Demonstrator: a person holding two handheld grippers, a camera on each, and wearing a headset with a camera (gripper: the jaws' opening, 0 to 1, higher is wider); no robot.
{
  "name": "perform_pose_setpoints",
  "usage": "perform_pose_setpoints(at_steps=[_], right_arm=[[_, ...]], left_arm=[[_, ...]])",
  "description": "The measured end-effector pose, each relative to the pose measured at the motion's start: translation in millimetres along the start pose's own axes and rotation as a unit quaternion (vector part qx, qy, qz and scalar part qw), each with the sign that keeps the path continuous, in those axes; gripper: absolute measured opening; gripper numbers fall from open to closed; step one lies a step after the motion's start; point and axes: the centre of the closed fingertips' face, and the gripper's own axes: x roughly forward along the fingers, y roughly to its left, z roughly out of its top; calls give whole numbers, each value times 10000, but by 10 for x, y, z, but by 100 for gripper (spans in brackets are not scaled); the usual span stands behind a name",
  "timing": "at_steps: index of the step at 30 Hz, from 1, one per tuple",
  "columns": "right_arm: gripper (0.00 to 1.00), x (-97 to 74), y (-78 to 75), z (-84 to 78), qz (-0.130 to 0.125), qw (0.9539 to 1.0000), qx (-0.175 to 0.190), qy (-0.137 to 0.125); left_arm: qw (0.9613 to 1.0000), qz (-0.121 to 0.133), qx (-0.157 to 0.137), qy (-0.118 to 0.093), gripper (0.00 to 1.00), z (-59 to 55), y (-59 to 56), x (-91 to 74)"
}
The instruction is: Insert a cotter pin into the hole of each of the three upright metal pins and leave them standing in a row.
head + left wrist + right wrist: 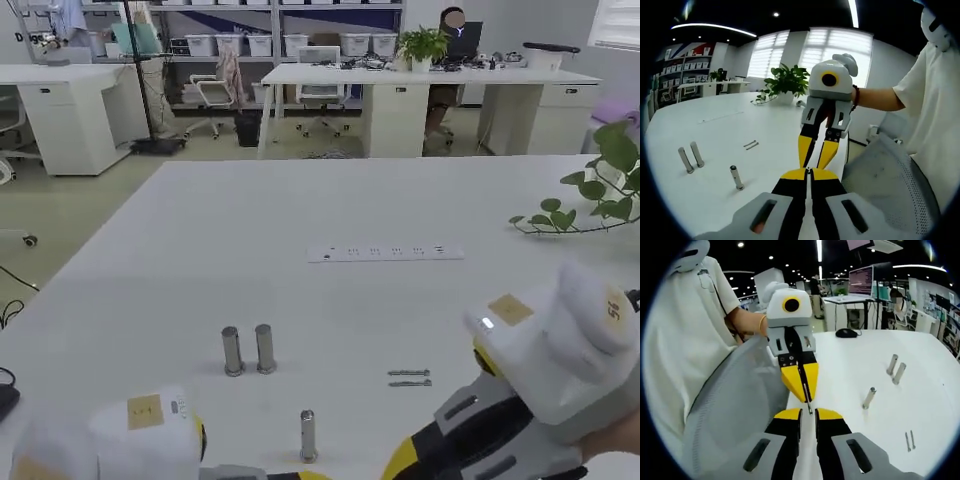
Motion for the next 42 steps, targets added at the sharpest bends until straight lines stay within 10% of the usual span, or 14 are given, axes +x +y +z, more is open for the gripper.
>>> perform_pose_setpoints(at_steps=[19, 42], right_arm=[[5, 17, 104, 22, 209, 9996, -170, -40], [2, 2, -93, -37, -288, 9963, -619, 526]], left_arm=[[9996, -232, 145, -24, 0, 18, -106, 2], [9989, 270, 369, 62, 12, -37, 84, 22]])
